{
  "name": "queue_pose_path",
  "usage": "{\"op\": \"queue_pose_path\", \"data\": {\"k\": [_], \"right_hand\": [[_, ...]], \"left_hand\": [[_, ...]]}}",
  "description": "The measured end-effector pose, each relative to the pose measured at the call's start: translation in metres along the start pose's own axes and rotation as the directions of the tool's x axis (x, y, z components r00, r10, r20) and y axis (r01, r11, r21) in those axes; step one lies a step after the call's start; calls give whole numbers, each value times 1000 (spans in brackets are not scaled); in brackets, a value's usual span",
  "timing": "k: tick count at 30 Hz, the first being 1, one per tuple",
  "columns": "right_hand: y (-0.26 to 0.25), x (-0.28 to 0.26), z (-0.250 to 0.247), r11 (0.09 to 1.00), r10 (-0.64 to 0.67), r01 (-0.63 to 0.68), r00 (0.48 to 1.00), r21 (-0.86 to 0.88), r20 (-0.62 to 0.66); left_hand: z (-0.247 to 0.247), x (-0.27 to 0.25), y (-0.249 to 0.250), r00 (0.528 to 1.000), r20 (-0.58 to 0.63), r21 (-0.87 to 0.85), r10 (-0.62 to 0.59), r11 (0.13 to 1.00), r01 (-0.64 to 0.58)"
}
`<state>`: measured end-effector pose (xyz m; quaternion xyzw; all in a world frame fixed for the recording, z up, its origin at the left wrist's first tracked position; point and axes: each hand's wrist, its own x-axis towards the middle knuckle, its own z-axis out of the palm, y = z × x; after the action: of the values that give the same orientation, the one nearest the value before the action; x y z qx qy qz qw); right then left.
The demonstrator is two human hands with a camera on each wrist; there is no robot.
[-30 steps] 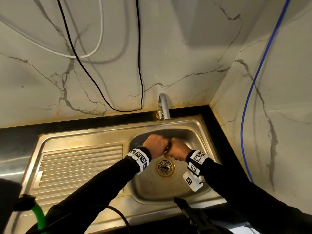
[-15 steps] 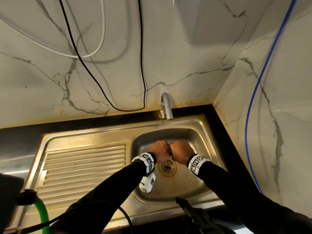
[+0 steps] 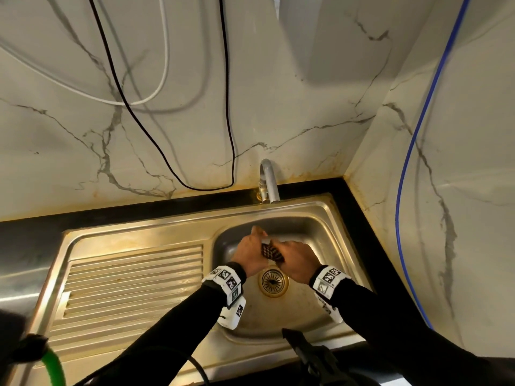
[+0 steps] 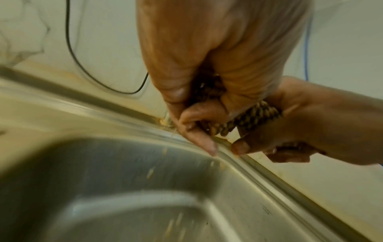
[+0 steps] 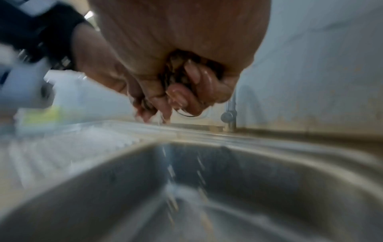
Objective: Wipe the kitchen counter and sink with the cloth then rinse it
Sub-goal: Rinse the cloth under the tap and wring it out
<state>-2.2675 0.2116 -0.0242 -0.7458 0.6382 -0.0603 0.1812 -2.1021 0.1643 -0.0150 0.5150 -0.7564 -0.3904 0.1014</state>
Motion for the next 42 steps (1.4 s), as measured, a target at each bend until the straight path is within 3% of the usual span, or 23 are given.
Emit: {"op": "queue_pose_path", "data": {"k": [2,4,6,8,10,12,14,17,20,25,30,36,39,42], "right_hand": [[-7,0,-10,917,158,-189,981,350,115],[-12,2,-20,678,256,-382,924,628,285],[-16,-1,-34,401,229,-538,842,741,488],[-24,-5,-46,274,100,-634,767,723,634],[-34,-8,-54,304,31,-625,761,719,648],[-41,-8,-59,439,35,-567,786,697,618],[-43,-4,-61,598,85,-499,817,628,570],[-39,6,-55,853,214,-361,901,377,377],[-36,12,-48,957,225,-261,942,124,247],[-32,18,-47,988,116,-92,973,-120,202],[-28,20,-60,958,-15,59,988,-282,156],[-32,19,-93,893,-229,220,973,-392,24],[-37,22,-127,852,-287,236,957,-467,-40],[-44,25,-171,809,-405,261,897,-527,-177]], "left_hand": [[3,-15,-2,992,-92,87,80,994,-72],[5,-27,-3,967,-96,301,235,933,-196],[5,-32,-4,944,8,514,329,809,-286],[2,-31,-6,918,73,572,389,738,-358],[-4,-22,-7,870,51,532,490,724,-439],[-10,-14,-5,846,45,562,532,686,-462],[-17,-7,8,873,81,612,481,667,-425],[-21,0,27,936,120,670,332,668,-323],[-19,1,37,963,160,625,217,733,-269],[-13,5,37,991,134,369,12,927,-61],[-17,5,42,986,137,151,-95,986,74],[-38,4,61,994,105,-13,24,1000,-23],[-64,-5,89,999,18,-142,33,989,-30],[-93,-11,120,998,-60,-228,32,973,-45]]}}
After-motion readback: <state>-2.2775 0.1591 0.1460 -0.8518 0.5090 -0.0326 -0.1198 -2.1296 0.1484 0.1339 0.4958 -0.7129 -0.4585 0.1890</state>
